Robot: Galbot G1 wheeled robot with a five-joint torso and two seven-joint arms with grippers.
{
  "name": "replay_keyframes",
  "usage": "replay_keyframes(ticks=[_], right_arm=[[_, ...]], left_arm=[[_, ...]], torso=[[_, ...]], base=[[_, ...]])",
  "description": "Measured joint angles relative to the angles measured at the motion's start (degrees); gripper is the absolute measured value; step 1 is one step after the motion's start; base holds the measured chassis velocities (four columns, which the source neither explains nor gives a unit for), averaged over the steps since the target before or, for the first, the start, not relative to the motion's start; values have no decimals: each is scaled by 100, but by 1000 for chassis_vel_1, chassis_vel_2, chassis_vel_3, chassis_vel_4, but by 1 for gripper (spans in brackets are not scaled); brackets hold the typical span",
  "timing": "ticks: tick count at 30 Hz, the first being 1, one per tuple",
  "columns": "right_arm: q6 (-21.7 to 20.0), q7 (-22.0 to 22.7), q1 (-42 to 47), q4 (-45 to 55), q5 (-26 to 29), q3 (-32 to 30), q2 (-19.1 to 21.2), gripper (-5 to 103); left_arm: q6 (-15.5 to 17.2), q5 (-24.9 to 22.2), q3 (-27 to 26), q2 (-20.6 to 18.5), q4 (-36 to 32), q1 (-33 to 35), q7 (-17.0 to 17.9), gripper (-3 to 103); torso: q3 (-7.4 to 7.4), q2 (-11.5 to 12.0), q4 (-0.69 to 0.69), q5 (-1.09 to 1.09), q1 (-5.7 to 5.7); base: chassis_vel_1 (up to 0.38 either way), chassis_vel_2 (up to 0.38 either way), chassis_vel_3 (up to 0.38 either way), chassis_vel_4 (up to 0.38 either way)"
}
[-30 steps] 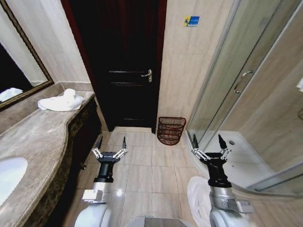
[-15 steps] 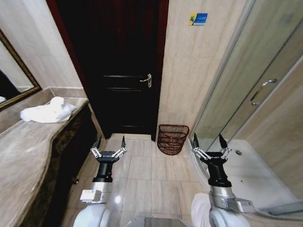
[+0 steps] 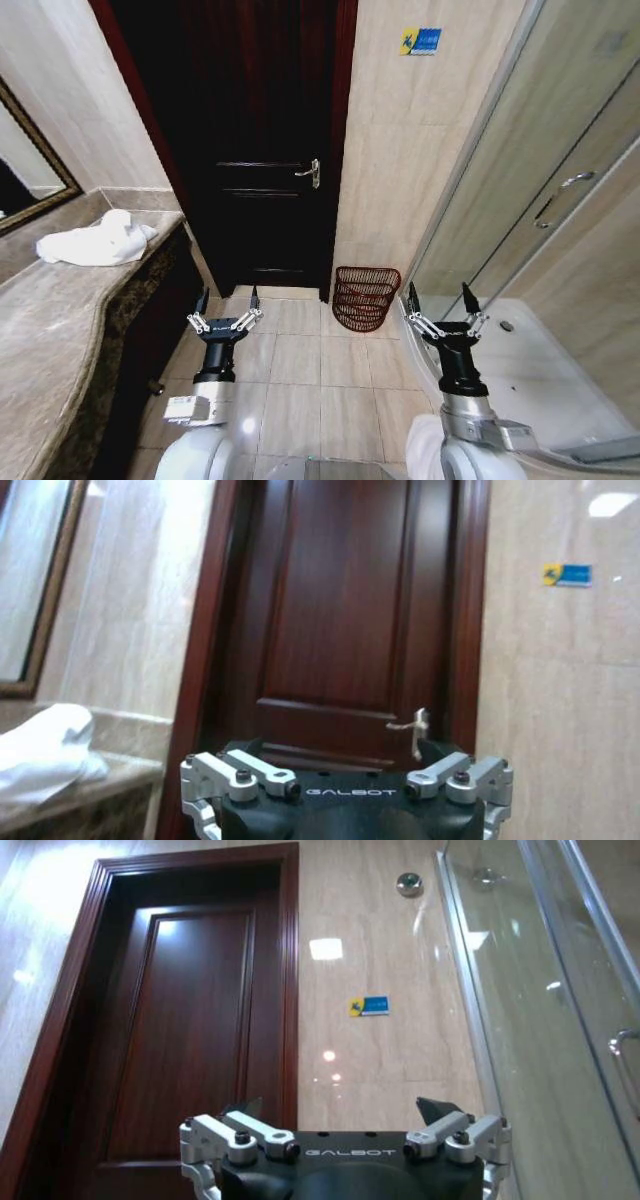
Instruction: Discard the used towel into the hamper.
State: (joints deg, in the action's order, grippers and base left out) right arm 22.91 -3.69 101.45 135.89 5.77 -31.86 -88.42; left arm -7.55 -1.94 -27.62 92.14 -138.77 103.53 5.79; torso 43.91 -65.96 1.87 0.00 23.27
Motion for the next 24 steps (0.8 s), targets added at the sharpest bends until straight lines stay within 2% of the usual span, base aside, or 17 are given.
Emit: replay_keyframes(ticks=[7,9,24], right_arm=[[-10,66,4,3,24,-76,53,100],[-33,213,13,5,-7,-88,23,100],[33,289,-14,-94,-24,-39,10,100]], left_arm=[[71,-12,-7,0,-40,2,156,100],[77,-5,-15,0,-23,19,232,100],[73,31,-33,0,21,10,234,100]], torso=[[1,1,1,0,3],[1,1,1,-1,3],[1,1,1,0,2]], base=[[16,56,61,31],[72,52,56,62],[95,90,93,99]])
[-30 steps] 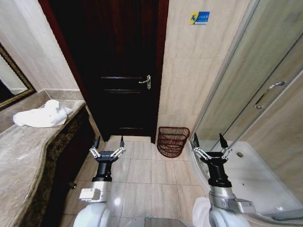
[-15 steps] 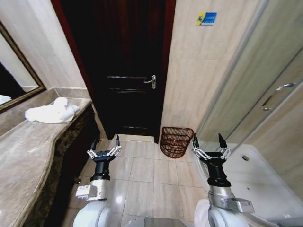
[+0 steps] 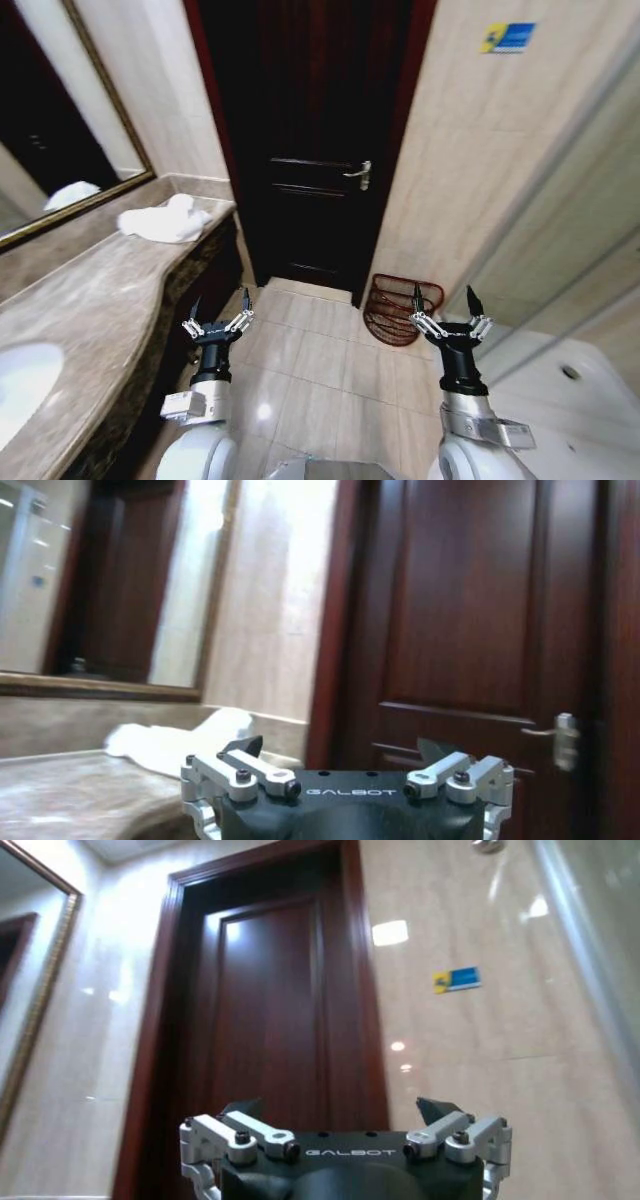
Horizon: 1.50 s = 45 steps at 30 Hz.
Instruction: Discard the used towel into the hamper.
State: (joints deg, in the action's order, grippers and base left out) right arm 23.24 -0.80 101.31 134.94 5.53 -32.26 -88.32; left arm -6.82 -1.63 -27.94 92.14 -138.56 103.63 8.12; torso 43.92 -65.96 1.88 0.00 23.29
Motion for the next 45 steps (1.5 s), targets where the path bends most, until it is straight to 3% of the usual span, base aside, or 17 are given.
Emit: replay_keyframes(ticks=[14,22,45], right_arm=[[-11,-3,-5,-20,30,9,20,100],[-122,-36,28,39,-104,7,7,100],[-1,-195,34,-53,-127,55,-47,100]], left_arm=[[-57,228,-46,0,80,-21,-183,100],[-373,724,-80,0,305,-43,-280,100],[-164,587,-26,0,353,-79,-124,100]], torso=[[0,0,1,0,0],[0,0,-1,0,0],[-1,1,-1,-3,0]], base=[[133,121,122,126],[49,47,55,39],[-55,54,53,-56]])
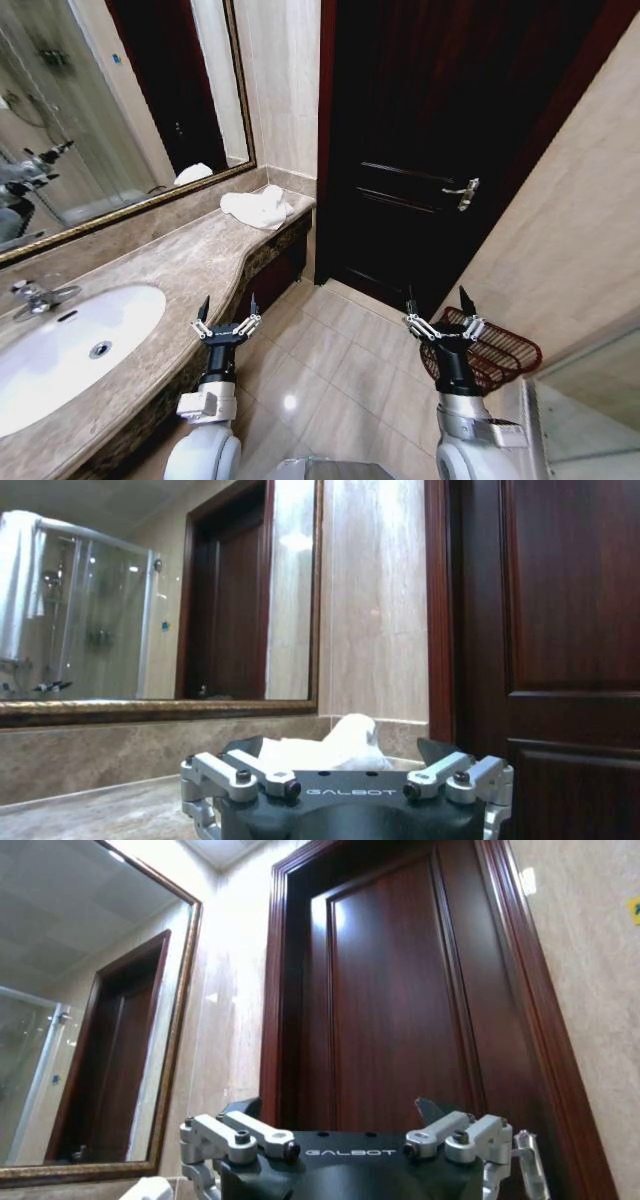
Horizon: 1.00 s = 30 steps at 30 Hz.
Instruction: Discard the used towel into the hamper.
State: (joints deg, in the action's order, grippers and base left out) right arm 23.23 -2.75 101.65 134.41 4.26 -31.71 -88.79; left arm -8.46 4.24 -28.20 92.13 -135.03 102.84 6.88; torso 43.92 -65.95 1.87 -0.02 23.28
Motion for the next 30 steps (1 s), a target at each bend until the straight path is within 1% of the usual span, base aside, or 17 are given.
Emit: replay_keyframes(ticks=[3,5,30], right_arm=[[4,-3,1,-10,0,0,1,100],[9,-4,1,-12,0,0,4,100],[23,-10,-4,-74,10,13,16,100]], left_arm=[[6,-4,-3,0,0,-7,-1,100],[12,-22,-3,1,0,-10,-4,100],[64,-77,2,1,18,-46,-17,100]], torso=[[2,2,1,5,3],[1,0,1,2,1],[1,0,1,3,0]], base=[[-127,130,132,-119],[-137,151,130,-116],[-125,123,123,-128]])
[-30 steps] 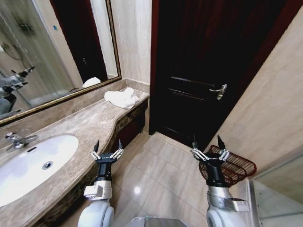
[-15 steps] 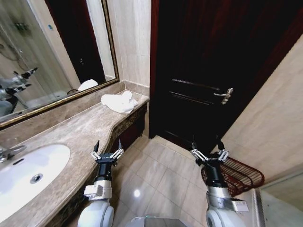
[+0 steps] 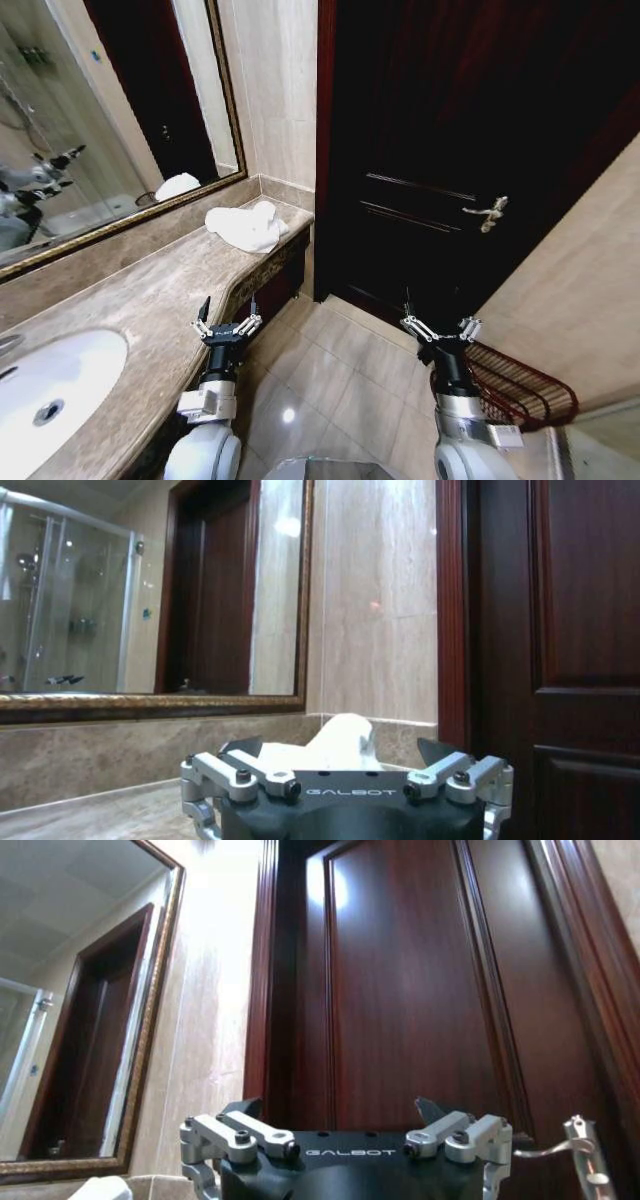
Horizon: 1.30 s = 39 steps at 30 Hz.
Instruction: Discard the used towel into the hamper.
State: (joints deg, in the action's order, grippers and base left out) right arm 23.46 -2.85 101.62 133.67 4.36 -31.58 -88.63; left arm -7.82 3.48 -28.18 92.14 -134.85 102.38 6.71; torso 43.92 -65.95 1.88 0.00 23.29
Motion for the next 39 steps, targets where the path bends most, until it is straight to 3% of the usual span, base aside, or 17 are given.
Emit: replay_keyframes(ticks=[8,13,16,27,39], right_arm=[[54,-5,-17,-65,-37,-20,9,100],[778,-387,-205,-324,-410,-126,15,100],[914,-480,-234,-410,-424,-117,15,100],[923,-521,-126,-714,-253,-166,101,100],[896,-483,-202,-1130,-333,-182,69,100]], left_arm=[[12,-67,-13,0,37,-35,19,100],[236,-380,-107,0,73,-233,61,100],[567,-753,-202,-79,139,-556,171,100],[905,-1401,-231,-679,1136,-1820,368,100],[1090,-1514,12,-768,2245,-2952,618,100]], torso=[[0,-1,0,-1,0],[0,0,0,0,1],[1,0,1,0,4],[-1,-1,-1,-1,-2],[0,0,0,0,0]], base=[[-134,145,139,-133],[-104,101,96,-108],[-55,65,54,-52],[-4,5,1,-2],[0,0,0,0]])
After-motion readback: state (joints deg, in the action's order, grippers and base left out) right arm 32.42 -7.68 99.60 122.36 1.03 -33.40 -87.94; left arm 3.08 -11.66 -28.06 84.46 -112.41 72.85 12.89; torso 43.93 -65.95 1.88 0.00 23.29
